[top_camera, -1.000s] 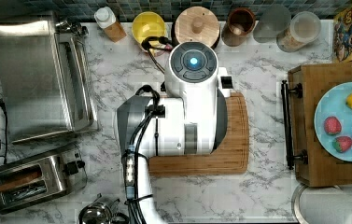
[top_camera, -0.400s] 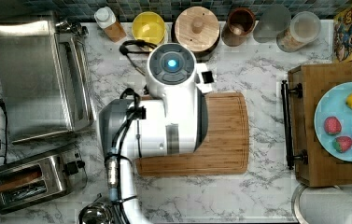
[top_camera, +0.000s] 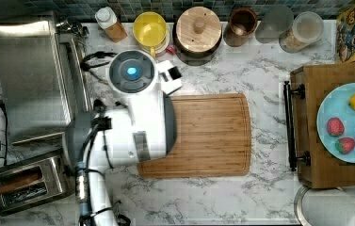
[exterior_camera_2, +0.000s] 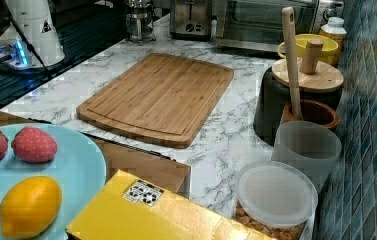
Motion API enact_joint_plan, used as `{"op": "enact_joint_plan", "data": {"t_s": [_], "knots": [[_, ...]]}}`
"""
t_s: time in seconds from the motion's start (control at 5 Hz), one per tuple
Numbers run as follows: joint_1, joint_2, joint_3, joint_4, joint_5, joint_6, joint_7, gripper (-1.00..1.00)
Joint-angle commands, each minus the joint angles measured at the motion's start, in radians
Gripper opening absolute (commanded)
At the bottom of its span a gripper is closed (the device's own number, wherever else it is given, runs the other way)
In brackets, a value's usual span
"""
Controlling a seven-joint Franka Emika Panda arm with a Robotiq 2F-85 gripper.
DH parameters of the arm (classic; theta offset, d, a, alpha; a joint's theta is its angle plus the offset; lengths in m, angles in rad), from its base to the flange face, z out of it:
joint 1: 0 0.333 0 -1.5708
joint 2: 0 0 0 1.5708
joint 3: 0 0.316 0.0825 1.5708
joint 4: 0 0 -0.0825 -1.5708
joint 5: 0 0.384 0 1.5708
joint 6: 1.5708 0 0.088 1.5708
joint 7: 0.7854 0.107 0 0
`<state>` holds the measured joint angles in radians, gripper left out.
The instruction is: Turn on the toaster.
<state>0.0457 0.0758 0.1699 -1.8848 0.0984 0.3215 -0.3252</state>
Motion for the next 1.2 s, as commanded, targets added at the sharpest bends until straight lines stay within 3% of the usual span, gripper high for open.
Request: {"op": "enact_joint_plan", "data": {"t_s": [0.2, 0.4, 0.6, 1.2], "knots": [[0.060, -0.110, 0.100, -0.106, 0.119, 0.014, -0.160, -1.00], [0.059, -0.170, 0.147, -0.177, 0.151, 0.091, -0.192, -1.00], [0.043, -0.100, 0.209, -0.119, 0.128, 0.017, -0.203, -1.00], [0.113, -0.091, 0.244, -0.238, 0.194, 0.090, -0.325, -1.00]]}}
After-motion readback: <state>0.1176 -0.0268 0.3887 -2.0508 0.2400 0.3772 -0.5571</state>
